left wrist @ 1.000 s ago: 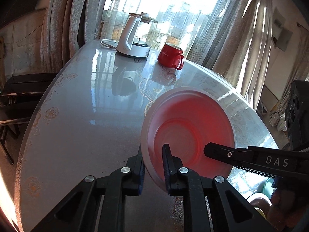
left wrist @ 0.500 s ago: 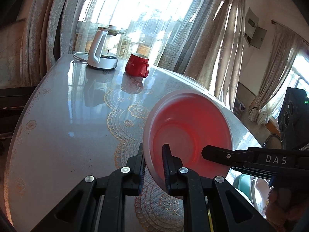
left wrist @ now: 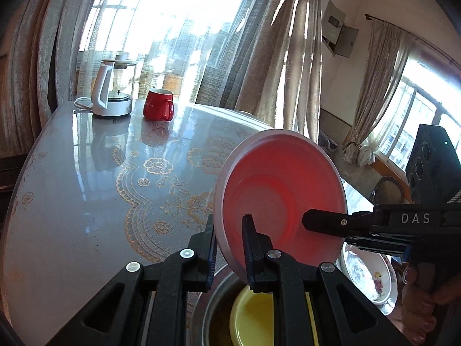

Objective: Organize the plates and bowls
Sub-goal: 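Lift the red-and-pink bowl with the right tool over the yellow bowl, then lower the red-and-pink bowl into the yellow bowl and open the right tool, then move the right tool to the steel bowl rim and grip it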

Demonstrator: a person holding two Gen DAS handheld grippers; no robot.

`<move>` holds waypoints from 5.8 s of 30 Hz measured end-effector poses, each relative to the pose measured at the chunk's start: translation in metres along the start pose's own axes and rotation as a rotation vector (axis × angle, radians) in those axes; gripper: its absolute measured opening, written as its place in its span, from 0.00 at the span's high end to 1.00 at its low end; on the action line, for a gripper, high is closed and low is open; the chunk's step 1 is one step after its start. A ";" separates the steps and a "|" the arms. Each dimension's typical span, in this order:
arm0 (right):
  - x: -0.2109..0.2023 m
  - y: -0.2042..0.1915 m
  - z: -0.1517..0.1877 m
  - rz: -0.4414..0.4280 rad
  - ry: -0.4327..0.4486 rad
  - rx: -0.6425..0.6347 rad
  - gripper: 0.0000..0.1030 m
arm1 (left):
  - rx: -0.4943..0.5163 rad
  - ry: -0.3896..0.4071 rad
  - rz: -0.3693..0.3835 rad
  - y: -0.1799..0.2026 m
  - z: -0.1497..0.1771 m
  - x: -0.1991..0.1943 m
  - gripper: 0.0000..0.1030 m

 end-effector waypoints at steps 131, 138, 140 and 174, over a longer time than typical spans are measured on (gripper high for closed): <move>-0.063 0.045 0.084 0.028 0.025 -0.118 0.67 | -0.023 -0.098 -0.435 0.020 0.077 -0.079 0.24; -0.065 0.051 0.091 0.048 0.023 -0.111 0.67 | -0.029 -0.110 -0.462 0.011 0.083 -0.082 0.23; -0.066 0.050 0.093 0.050 0.034 -0.122 0.64 | -0.035 -0.114 -0.466 0.009 0.085 -0.082 0.23; -0.048 0.057 0.112 0.040 -0.017 -0.028 0.61 | -0.110 -0.174 -0.437 -0.004 0.098 -0.074 0.23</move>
Point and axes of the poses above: each gripper's, at about its wrist camera, not at the fingertips, and x roughly the way its jaws point, y to its right, z to its underside, the point moved 4 cm from there along x, roughly the way its jaws point, and after that the axes turned 1 degree about z, right-handed, at the moved point
